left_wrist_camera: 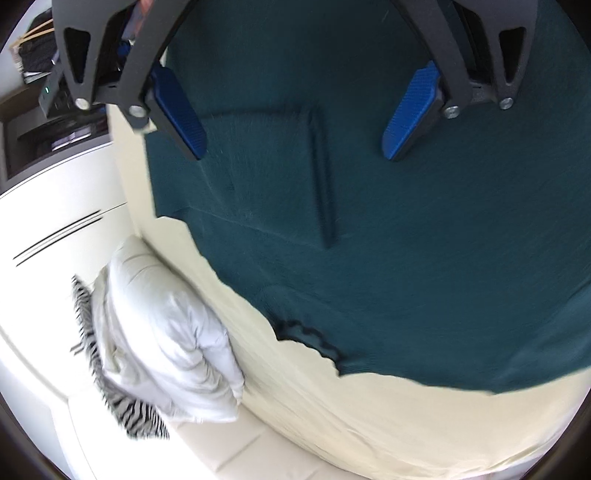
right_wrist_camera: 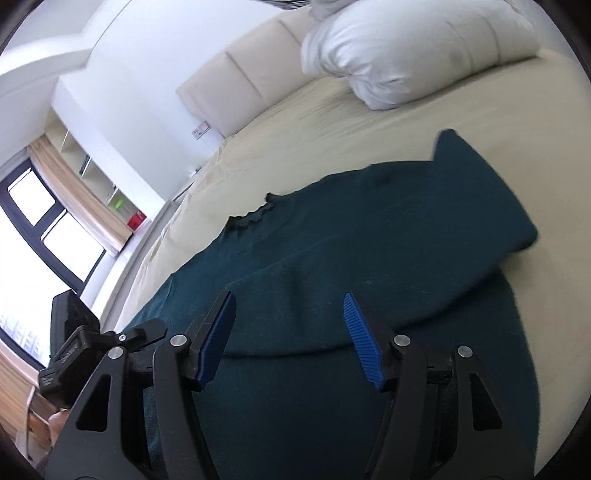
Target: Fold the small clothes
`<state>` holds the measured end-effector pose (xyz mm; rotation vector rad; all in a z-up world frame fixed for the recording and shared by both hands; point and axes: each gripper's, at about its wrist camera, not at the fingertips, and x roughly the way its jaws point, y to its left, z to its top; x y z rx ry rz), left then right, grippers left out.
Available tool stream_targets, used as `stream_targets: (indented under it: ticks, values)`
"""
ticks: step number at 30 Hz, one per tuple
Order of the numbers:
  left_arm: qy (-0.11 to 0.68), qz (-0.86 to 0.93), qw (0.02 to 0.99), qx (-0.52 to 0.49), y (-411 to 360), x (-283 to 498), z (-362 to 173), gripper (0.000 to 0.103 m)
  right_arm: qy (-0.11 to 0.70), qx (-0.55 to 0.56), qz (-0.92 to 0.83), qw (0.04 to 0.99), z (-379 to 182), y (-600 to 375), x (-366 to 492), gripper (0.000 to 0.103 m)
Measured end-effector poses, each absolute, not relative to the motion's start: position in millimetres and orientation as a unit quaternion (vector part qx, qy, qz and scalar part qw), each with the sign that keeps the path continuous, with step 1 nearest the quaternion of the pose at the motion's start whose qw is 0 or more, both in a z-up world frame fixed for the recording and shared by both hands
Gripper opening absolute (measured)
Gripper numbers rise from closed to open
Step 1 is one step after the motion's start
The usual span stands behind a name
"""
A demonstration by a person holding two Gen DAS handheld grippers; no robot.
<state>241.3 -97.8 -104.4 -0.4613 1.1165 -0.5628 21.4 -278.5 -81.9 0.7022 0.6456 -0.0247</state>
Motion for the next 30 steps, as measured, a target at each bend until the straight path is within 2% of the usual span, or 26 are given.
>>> stream_targets:
  ticks: [1, 4, 6, 7, 8, 9, 10, 19, 25, 30]
  values:
    - [0.521, -0.258, 0.788, -0.201, -107.6, 247.7, -105.0, 0.091, 0.315, 0.351, -0.018, 0.881, -87.3, -286.6, 16.0, 0.060]
    - [0.531, -0.241, 0.794, -0.171, -127.4, 260.3, -109.1, 0.068, 0.321, 0.410, -0.030, 0.853, -109.9, -317.4, -0.5, 0.061]
    - [0.536, -0.227, 0.800, -0.149, -132.4, 264.1, -109.2, 0.045, 0.314, 0.446, -0.033, 0.837, -122.1, -336.2, -7.6, 0.059]
    - [0.537, -0.221, 0.802, -0.140, -133.2, 264.3, -107.7, 0.040, 0.304, 0.467, -0.029, 0.830, -126.8, -345.8, -11.6, 0.059]
    - [0.536, -0.216, 0.805, -0.133, -131.4, 264.8, -107.3, 0.029, 0.296, 0.479, -0.027, 0.826, -130.3, -351.2, -14.0, 0.059]
    - [0.535, -0.216, 0.805, -0.136, -127.6, 265.8, -106.8, 0.012, 0.289, 0.487, -0.027, 0.824, -130.4, -356.1, -15.2, 0.059]
    - [0.535, -0.229, 0.799, -0.150, -122.6, 267.9, -106.4, 0.008, 0.287, 0.491, -0.028, 0.822, -130.4, -360.4, -14.2, 0.059]
    - [0.467, -0.223, 0.837, -0.179, -86.5, 277.3, -71.3, 0.008, 0.281, 0.526, -0.022, 0.803, -125.8, -378.0, 11.8, 0.059]
    - [0.468, -0.172, 0.841, -0.210, -48.6, 295.7, -95.5, 0.008, 0.256, 0.574, -0.041, 0.777, -141.0, -401.2, 20.1, 0.059]
    - [0.473, -0.159, 0.839, -0.217, -44.1, 296.2, -117.0, 0.008, 0.236, 0.589, -0.046, 0.772, -147.1, -408.1, 18.2, 0.053]
